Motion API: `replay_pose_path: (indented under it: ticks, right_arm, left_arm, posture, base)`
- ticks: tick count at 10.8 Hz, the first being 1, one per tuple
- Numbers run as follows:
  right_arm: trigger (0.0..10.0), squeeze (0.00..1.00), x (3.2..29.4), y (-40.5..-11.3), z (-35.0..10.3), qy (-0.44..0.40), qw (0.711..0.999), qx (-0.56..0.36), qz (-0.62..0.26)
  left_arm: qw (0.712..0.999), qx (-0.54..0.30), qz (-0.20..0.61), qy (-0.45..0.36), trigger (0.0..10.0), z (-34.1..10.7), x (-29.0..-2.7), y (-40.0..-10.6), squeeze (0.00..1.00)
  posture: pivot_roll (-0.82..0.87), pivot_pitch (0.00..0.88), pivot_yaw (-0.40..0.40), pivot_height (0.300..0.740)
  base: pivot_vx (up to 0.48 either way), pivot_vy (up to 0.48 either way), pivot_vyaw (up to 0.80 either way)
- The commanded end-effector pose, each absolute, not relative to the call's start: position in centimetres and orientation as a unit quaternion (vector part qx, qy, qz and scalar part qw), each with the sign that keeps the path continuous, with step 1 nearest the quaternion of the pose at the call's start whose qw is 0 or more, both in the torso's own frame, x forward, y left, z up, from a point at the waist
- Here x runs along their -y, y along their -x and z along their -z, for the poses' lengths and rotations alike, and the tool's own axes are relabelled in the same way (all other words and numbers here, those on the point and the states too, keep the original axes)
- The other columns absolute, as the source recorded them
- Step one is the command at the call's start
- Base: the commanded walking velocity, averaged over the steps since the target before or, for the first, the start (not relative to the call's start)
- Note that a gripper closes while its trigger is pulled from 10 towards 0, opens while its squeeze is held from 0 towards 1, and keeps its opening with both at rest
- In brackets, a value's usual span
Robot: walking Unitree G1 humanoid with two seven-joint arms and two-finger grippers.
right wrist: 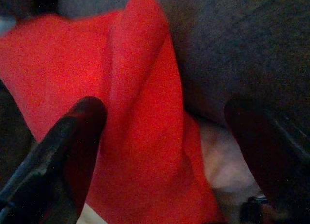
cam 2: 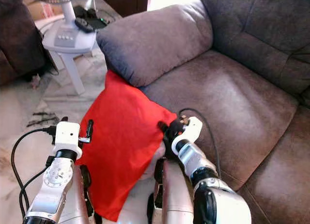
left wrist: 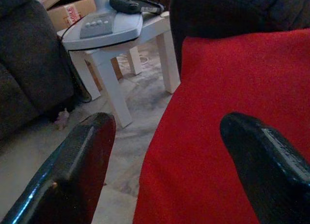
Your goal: Move the pillow to the sofa from floor
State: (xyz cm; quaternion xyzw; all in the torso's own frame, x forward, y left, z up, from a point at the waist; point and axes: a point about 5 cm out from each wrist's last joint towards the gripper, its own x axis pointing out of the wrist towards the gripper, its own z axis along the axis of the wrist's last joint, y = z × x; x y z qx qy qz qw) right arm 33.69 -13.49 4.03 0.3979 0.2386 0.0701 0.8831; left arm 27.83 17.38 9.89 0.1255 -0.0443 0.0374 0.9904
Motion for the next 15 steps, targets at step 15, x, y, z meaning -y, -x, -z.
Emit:
replay_pose_path:
  ticks: [15]
  right_arm:
    - [10.0,0.0,11.5,-35.5,-6.5,-0.348,0.897,-0.24,-0.13]
  left_arm:
    - [0.993,0.041,-0.036,-0.107,10.0,-10.3,-17.1,-27.3,0.0]
  posture:
    - [0.13,0.193,-0.19,0.499]
  base:
    - [0.0,0.0,0.0]
